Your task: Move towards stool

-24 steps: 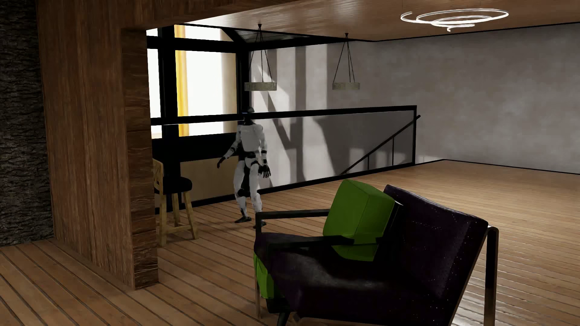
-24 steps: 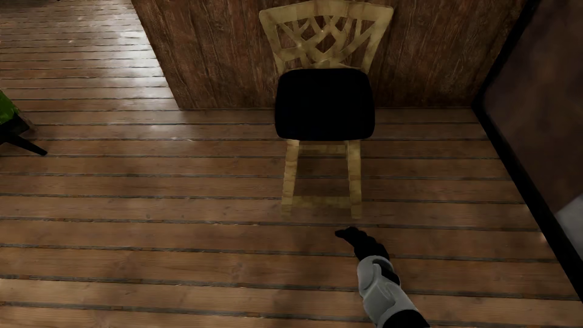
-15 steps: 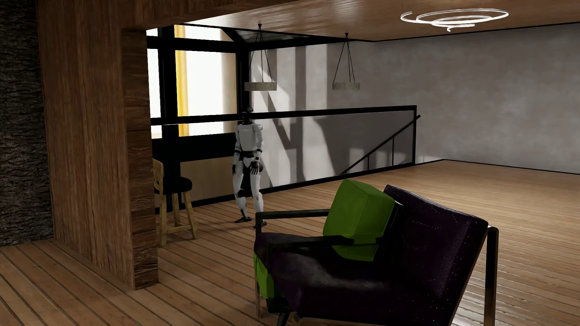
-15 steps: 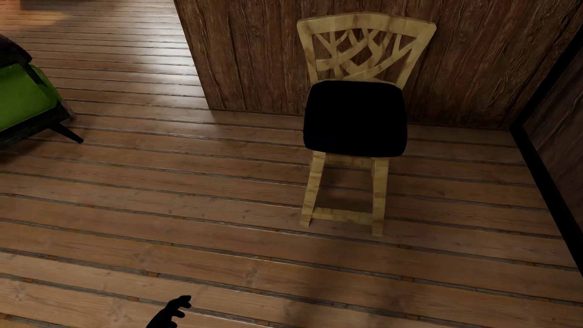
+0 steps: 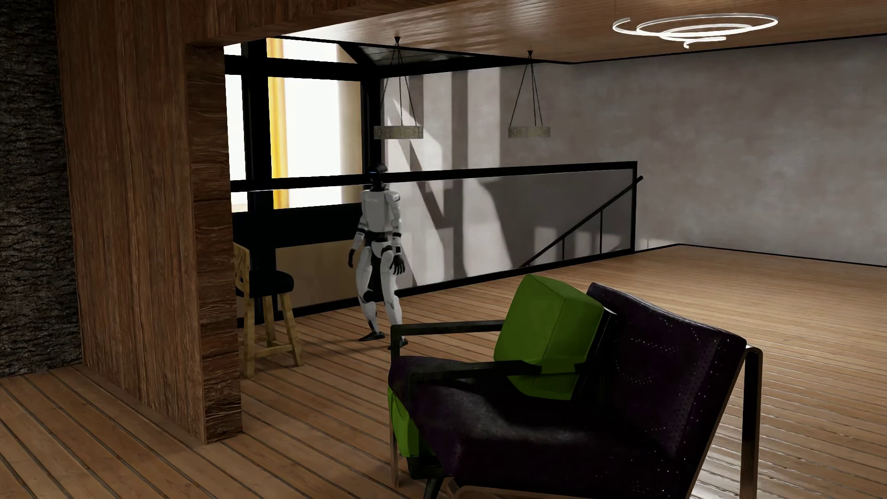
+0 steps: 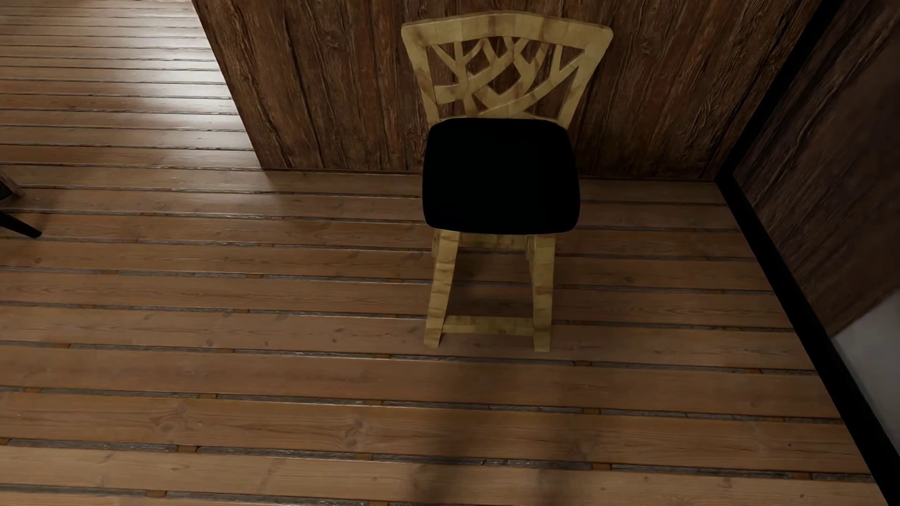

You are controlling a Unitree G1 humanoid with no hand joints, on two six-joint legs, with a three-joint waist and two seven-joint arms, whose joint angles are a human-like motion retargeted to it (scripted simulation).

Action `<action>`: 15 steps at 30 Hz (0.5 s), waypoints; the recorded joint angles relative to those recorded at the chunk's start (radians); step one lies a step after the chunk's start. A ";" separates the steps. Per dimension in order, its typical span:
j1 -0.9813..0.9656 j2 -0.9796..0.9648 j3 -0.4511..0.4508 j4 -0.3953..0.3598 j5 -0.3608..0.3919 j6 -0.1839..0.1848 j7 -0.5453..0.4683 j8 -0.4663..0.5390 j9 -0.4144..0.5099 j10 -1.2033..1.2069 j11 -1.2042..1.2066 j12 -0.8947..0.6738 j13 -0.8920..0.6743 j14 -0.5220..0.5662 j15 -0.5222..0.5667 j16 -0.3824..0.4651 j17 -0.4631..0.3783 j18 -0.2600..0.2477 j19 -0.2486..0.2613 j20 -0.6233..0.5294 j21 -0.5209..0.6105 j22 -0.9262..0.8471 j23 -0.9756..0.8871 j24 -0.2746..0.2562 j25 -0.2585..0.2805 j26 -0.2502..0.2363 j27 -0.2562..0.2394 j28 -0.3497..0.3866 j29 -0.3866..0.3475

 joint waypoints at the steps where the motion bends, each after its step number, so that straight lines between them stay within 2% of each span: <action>1: -0.002 -0.004 0.004 0.004 0.003 0.000 0.005 0.005 0.001 0.001 0.000 0.004 -0.025 -0.001 0.001 -0.002 -0.003 0.000 0.000 0.008 -0.002 -0.016 -0.023 0.001 -0.002 -0.012 -0.015 0.005 -0.023; 5: -0.024 -0.015 0.017 0.003 0.003 -0.001 -0.007 -0.005 0.006 0.006 -0.001 -0.013 -0.083 0.005 0.005 0.003 -0.011 0.002 -0.002 0.012 0.006 -0.090 -0.097 0.016 0.004 -0.054 -0.053 0.019 -0.061; 9: -0.059 -0.018 0.022 -0.013 -0.013 -0.005 -0.058 -0.055 0.012 0.009 -0.003 -0.044 -0.102 0.019 0.005 0.021 -0.012 -0.001 -0.005 -0.007 0.052 -0.182 -0.088 0.026 -0.005 -0.104 -0.052 0.038 -0.050; 15: -0.157 -0.016 0.029 -0.077 -0.067 -0.013 -0.223 -0.225 0.024 0.026 0.001 -0.075 -0.030 0.049 -0.011 0.040 -0.006 -0.022 -0.007 -0.067 0.169 -0.278 0.007 0.005 -0.005 -0.142 -0.034 0.064 0.007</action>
